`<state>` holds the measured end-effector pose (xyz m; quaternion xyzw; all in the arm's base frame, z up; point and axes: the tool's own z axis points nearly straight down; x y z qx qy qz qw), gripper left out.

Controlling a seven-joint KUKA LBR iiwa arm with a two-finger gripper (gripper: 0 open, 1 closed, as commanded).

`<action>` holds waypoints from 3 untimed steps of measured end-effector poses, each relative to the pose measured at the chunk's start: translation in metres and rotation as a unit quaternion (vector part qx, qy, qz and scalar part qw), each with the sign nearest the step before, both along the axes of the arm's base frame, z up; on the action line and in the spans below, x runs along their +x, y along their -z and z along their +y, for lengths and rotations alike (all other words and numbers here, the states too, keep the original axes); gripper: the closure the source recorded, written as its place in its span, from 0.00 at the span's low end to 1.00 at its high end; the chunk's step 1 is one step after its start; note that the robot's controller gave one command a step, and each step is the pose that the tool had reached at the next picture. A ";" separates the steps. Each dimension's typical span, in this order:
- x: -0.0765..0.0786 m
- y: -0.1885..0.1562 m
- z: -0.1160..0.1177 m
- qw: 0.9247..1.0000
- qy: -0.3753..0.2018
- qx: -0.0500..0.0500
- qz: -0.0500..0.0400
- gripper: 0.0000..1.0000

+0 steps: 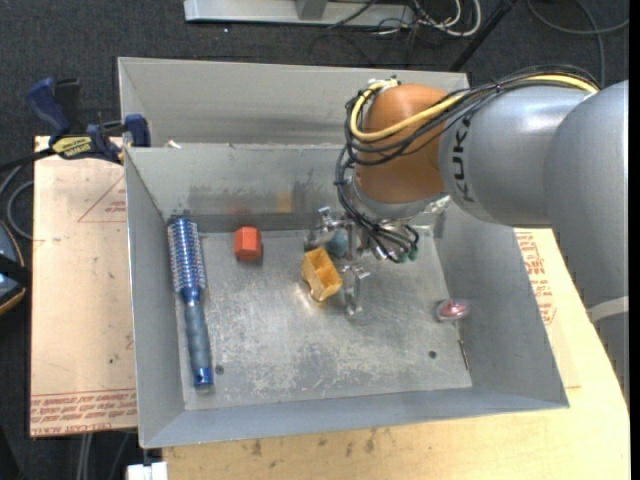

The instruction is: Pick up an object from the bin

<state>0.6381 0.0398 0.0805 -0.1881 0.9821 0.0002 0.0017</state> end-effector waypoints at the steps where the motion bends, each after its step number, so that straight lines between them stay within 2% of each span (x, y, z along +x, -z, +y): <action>1: 0.000 -0.001 0.002 1.000 -0.001 0.001 0.000 1.00; 2: 0.000 -0.002 0.002 1.000 -0.001 0.001 0.000 0.00; 3: -0.040 -0.017 0.081 0.993 -0.114 0.002 0.001 0.00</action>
Offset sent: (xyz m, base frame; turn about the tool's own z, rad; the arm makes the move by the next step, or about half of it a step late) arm 0.0000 0.0000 0.0000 0.0000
